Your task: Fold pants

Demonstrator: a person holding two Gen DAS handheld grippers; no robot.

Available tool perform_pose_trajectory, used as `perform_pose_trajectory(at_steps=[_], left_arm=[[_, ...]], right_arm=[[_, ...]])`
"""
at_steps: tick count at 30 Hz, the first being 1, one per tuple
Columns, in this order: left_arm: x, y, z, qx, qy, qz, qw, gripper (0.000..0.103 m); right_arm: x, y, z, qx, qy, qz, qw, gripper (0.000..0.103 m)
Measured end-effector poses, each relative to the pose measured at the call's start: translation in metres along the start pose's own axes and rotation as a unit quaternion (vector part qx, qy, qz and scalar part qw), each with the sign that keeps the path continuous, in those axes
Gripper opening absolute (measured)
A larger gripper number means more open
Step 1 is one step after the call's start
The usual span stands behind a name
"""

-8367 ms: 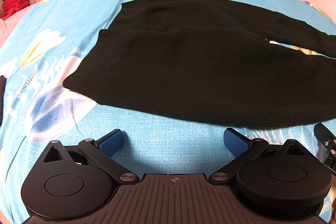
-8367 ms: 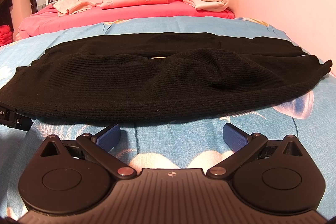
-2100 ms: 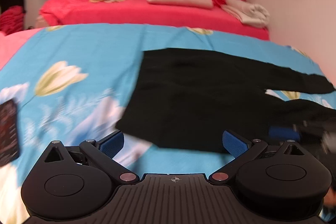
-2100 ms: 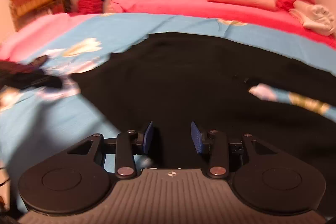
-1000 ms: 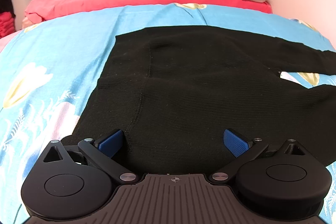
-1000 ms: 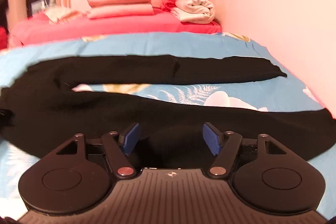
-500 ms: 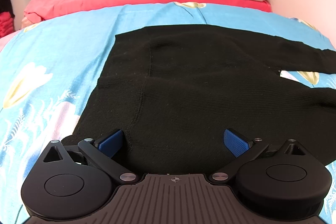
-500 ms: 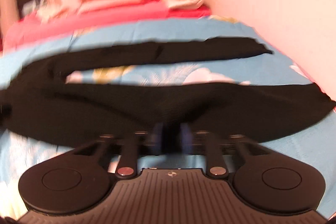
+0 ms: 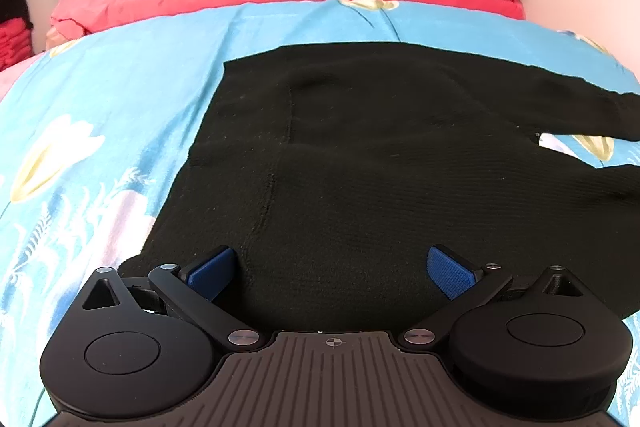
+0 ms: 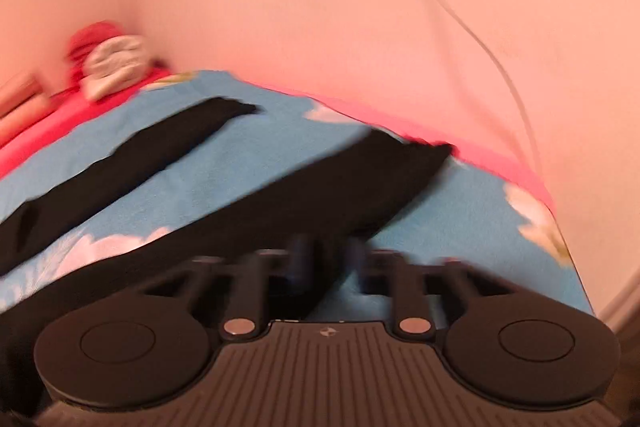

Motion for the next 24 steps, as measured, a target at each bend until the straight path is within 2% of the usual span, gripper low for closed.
perform_pose_trajectory(at_steps=[2, 5, 7, 9, 10, 11, 12, 14, 15, 17, 18, 21, 24], left_arm=[[0.000, 0.000, 0.000, 0.000, -0.001, -0.001, 1.0000, 0.103], [0.002, -0.003, 0.000, -0.001, -0.001, -0.011, 0.9999, 0.103], [0.006, -0.008, 0.001, -0.002, 0.004, -0.019, 0.9998, 0.103], [0.012, -0.016, 0.000, 0.005, 0.021, -0.009, 0.9997, 0.103], [0.015, -0.021, 0.000, 0.008, 0.027, 0.001, 0.9996, 0.103], [0.016, -0.027, 0.000, 0.009, 0.029, 0.011, 0.9995, 0.103], [0.016, -0.033, 0.002, 0.008, 0.031, 0.021, 0.9993, 0.103], [0.009, -0.043, 0.005, 0.005, 0.026, 0.032, 0.9991, 0.103], [0.002, -0.047, 0.006, 0.005, 0.019, 0.033, 0.9993, 0.103], [-0.016, -0.055, 0.008, 0.014, -0.007, 0.020, 0.9997, 0.103], [-0.027, -0.056, 0.008, 0.017, -0.025, 0.009, 0.9995, 0.103], [-0.048, -0.049, 0.003, 0.032, -0.055, -0.020, 0.9978, 0.103], [-0.047, -0.040, -0.005, 0.051, -0.046, 0.004, 0.9977, 0.103]], right_arm=[[0.000, -0.002, 0.004, 0.032, 0.013, 0.008, 0.999, 0.007], [-0.005, -0.005, 0.028, -0.055, 0.019, -0.014, 0.998, 0.009], [0.002, -0.010, 0.018, -0.036, 0.033, -0.011, 0.999, 0.015], [0.011, -0.022, 0.002, -0.011, 0.052, 0.022, 0.998, 0.025], [0.019, -0.027, -0.007, 0.003, 0.059, 0.047, 0.997, 0.032], [0.026, -0.032, -0.019, 0.018, 0.056, 0.071, 0.996, 0.056], [0.032, -0.038, -0.033, 0.035, 0.043, 0.088, 0.995, 0.072], [0.044, -0.046, -0.064, 0.062, -0.012, 0.104, 0.993, 0.072], [0.048, -0.049, -0.083, 0.077, -0.053, 0.100, 0.991, 0.072], [0.056, -0.049, -0.124, 0.102, -0.151, 0.074, 0.980, 0.071], [0.060, -0.048, -0.145, 0.112, -0.202, 0.058, 0.971, 0.071], [0.071, -0.037, -0.213, 0.148, -0.341, 0.007, 0.928, 0.068], [0.078, -0.021, -0.283, 0.199, -0.431, -0.030, 0.879, 0.060]])
Point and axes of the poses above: each gripper's, at about its wrist camera, not at the fingertips, and x roughly against the way its jaws point, z to its right, y to its underside, the point moved 3 cm from there along -x, roughly the way its jaws point, and after that the axes turned 10 degrees about z, right-handed, at the moved point
